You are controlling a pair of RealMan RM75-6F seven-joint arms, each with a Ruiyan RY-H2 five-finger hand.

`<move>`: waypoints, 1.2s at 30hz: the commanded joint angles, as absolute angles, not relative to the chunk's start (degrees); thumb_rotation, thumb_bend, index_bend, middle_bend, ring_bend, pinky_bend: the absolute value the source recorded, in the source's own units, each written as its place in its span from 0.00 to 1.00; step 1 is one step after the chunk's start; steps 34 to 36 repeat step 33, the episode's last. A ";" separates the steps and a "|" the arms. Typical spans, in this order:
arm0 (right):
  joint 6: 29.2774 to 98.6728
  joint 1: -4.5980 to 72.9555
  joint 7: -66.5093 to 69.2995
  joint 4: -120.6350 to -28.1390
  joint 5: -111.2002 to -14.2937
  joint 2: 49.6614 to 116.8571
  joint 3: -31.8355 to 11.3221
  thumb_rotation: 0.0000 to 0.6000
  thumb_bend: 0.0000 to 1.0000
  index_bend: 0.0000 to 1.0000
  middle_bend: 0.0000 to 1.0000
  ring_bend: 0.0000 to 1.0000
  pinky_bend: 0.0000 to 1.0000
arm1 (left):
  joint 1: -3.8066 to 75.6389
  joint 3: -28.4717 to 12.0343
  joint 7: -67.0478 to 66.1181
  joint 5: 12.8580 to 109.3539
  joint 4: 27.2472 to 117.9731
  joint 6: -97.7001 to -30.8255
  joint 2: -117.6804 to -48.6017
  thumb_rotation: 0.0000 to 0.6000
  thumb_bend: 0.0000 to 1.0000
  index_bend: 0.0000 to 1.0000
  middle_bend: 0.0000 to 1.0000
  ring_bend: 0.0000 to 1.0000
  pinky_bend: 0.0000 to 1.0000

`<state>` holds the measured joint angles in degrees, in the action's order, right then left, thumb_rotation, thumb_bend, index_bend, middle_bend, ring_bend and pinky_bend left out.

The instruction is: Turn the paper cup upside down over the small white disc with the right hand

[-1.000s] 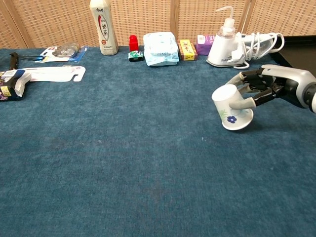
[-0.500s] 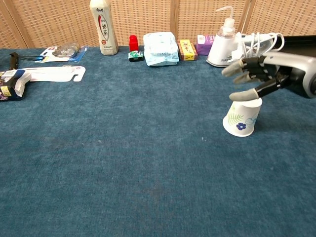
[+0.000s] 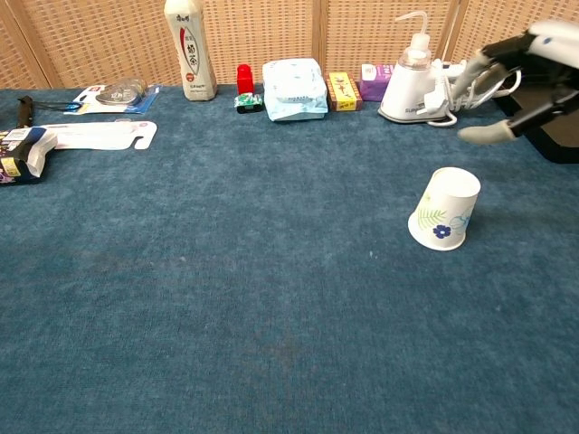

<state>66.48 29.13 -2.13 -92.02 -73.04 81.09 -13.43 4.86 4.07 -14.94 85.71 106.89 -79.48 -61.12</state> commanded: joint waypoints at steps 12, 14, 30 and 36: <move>79.54 18.59 -17.61 -98.91 -75.16 74.22 -6.32 0.90 0.27 0.44 0.31 0.29 0.18 | 2.88 4.04 -12.60 88.28 104.45 -83.48 -62.03 0.65 0.23 0.07 0.13 0.06 0.13; 80.76 17.31 -18.54 -100.10 -75.21 73.41 -5.60 0.90 0.27 0.44 0.31 0.29 0.18 | 2.56 4.10 -12.25 88.90 104.06 -84.19 -62.06 0.64 0.23 0.07 0.13 0.06 0.13; 85.82 11.41 -20.52 -103.41 -76.08 70.59 -3.96 0.90 0.27 0.45 0.31 0.29 0.16 | 1.99 3.74 -11.58 90.92 103.25 -85.50 -62.70 0.65 0.23 0.07 0.13 0.06 0.13; 85.98 10.95 -20.60 -103.55 -75.92 70.41 -4.13 0.90 0.27 0.45 0.31 0.29 0.16 | 2.26 3.60 -11.78 90.86 103.24 -84.98 -62.94 0.65 0.23 0.06 0.13 0.06 0.13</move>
